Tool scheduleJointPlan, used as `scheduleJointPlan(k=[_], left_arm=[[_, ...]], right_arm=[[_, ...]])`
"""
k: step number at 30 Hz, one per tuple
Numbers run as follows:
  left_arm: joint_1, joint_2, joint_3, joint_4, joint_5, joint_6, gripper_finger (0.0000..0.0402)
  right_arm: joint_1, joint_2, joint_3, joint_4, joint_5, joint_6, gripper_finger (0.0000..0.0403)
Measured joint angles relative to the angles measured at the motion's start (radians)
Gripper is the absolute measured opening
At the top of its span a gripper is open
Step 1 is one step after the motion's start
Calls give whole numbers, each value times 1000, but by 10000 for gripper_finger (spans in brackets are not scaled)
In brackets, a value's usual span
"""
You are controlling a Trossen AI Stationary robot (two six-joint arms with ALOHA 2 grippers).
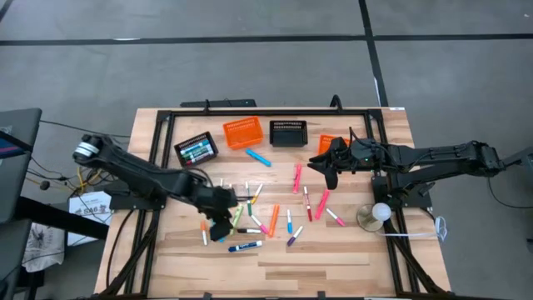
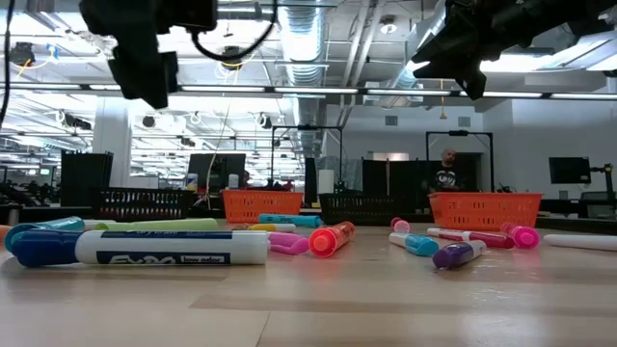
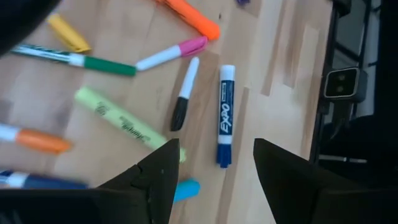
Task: Pick & Place Markers
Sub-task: Put the large blue marker pen into the left black bin
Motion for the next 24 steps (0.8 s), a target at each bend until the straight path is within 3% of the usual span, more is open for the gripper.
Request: scheduleJointPlan(k=[11,24], left_arm=[[-56,257,145,1,-42,-88,205],[-112,378,232,7,-96,-146,205]], right_arm=[[0,0,0,-4,0,0,102],[1,0,0,-38,-1,2,102]])
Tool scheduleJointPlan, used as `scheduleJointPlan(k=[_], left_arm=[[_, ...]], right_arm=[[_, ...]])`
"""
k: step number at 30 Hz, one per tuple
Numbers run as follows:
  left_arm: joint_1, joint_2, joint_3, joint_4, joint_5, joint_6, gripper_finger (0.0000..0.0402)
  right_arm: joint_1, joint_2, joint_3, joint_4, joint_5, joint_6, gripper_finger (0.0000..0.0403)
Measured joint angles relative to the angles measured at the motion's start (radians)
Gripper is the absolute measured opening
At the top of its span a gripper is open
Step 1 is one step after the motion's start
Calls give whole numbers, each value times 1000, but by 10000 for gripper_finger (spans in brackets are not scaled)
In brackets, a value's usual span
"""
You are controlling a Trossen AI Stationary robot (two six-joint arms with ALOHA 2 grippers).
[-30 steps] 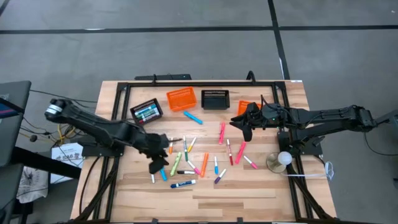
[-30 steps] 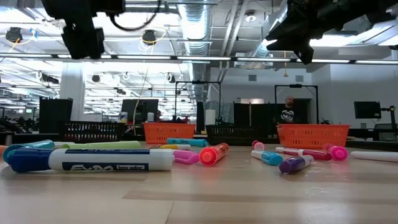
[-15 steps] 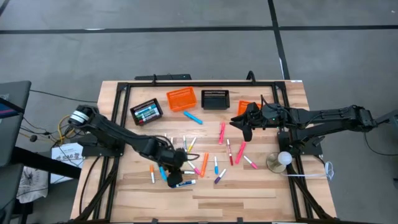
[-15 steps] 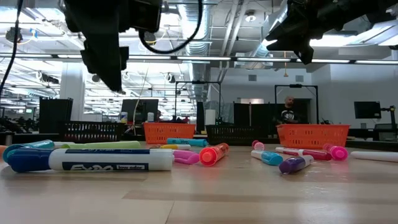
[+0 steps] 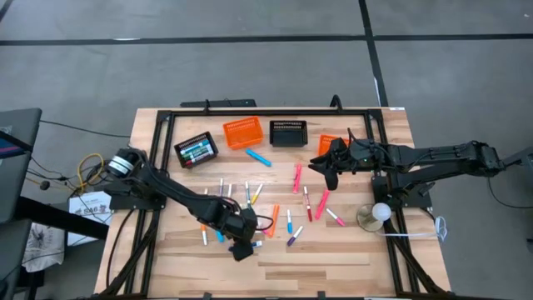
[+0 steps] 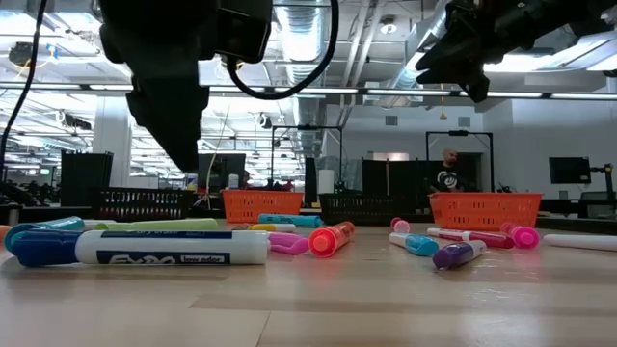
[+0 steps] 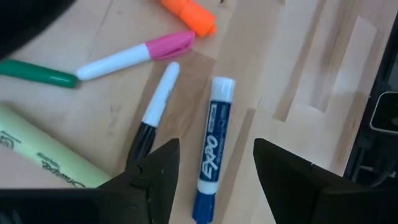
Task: Pick & Place Markers
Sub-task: Put the large blue marker pen into the left black bin
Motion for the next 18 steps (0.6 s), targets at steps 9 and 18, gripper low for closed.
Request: scheduleJointPlan(k=[9,18], left_arm=[[-79,85,21,2,10,-107,205],[-76,146,21,-3,-21,-145,205]], right_arm=[[0,0,0,3,0,0,102],[0,0,0,9,0,1,102]])
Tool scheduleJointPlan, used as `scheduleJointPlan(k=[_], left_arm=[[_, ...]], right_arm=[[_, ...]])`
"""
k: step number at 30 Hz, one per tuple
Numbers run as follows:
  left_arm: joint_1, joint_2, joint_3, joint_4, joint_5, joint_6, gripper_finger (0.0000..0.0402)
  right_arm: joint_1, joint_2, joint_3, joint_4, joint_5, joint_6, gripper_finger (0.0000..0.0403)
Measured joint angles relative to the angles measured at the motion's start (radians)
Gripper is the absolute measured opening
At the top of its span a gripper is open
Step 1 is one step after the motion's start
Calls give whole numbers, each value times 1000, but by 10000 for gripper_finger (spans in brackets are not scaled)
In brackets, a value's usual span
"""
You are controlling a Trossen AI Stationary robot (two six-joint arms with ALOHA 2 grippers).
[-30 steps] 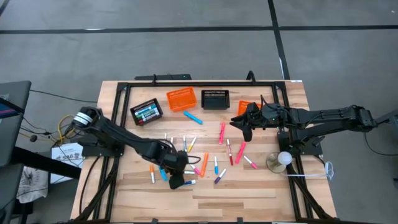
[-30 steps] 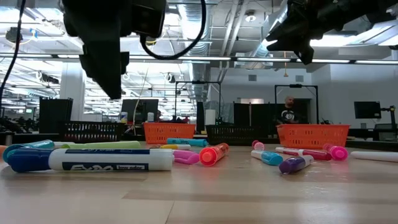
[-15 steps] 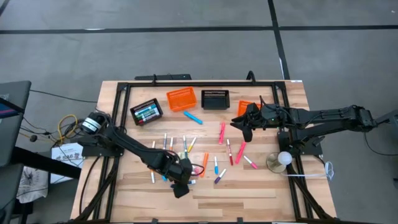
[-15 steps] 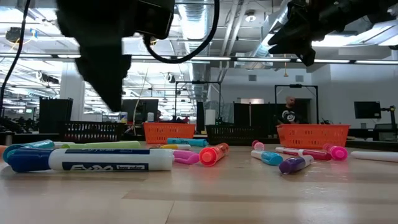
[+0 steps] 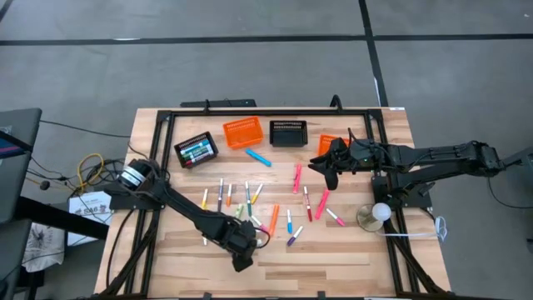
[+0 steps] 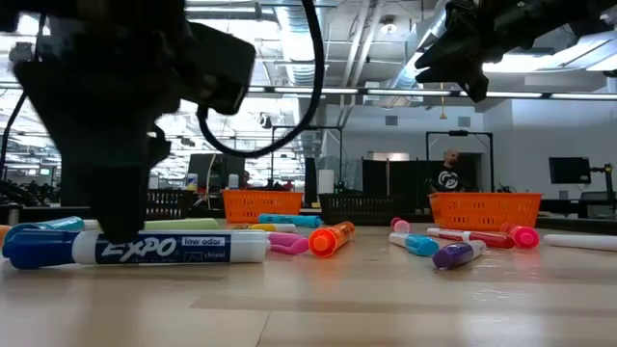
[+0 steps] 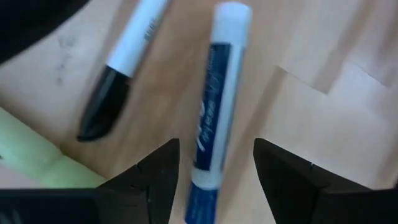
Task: Pick & Place Markers
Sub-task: Put the large blue marker pen into the left black bin
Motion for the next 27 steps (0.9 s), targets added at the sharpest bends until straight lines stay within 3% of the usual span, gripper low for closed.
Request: scheduleJointPlan(k=[18,22,27], left_arm=[[24,62,7,-8,-50,12,199],[24,70,7,-19,-56,12,171],[24,68,2,-30,-72,10,100]], right_arm=[[0,0,0,5,-1,0,102],[0,0,0,7,-1,0,102],[0,0,0,7,0,1,102]])
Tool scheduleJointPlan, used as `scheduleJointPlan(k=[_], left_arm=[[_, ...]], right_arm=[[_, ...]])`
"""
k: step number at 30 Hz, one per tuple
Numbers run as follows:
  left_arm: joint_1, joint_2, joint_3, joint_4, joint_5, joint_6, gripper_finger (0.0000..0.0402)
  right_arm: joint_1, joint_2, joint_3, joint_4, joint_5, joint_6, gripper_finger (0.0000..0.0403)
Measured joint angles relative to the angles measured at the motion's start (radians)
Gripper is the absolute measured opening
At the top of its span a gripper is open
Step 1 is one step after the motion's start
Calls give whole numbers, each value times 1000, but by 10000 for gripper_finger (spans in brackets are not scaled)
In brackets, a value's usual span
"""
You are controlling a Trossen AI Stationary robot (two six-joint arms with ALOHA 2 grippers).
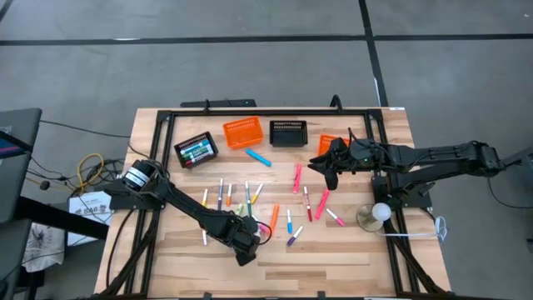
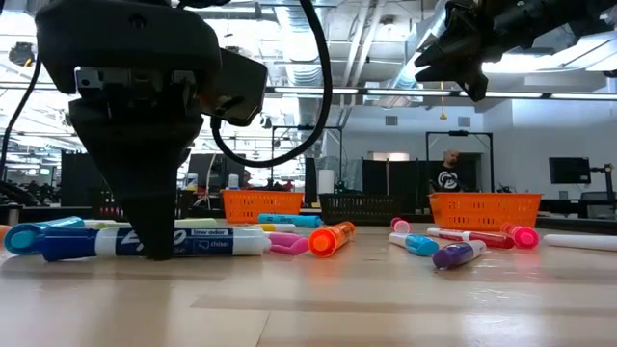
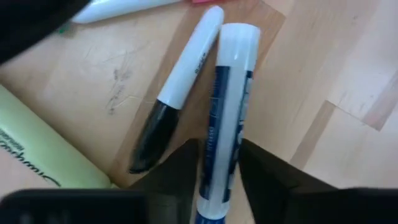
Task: Pick & Place Markers
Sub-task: Put the large blue marker pen into the left black bin
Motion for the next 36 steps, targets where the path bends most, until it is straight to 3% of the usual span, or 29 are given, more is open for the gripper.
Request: scheduleJointPlan(k=[4,11,16,27,36], left_arm=[[0,-1,0,0,1,-2,61],[1,-8,-1,4,41,-8,74],[2,-84,-9,19,83,-3,76],[46,-525,-6,16,50,145,76],[123,-804,-6,8,-78,223,75]], right_arm=[[0,0,0,3,0,15,102],[0,0,0,3,-4,34,102],[0,0,0,6,-4,34,102],[0,0,0,8,-5,34,102],[0,0,0,7,-7,33,102]])
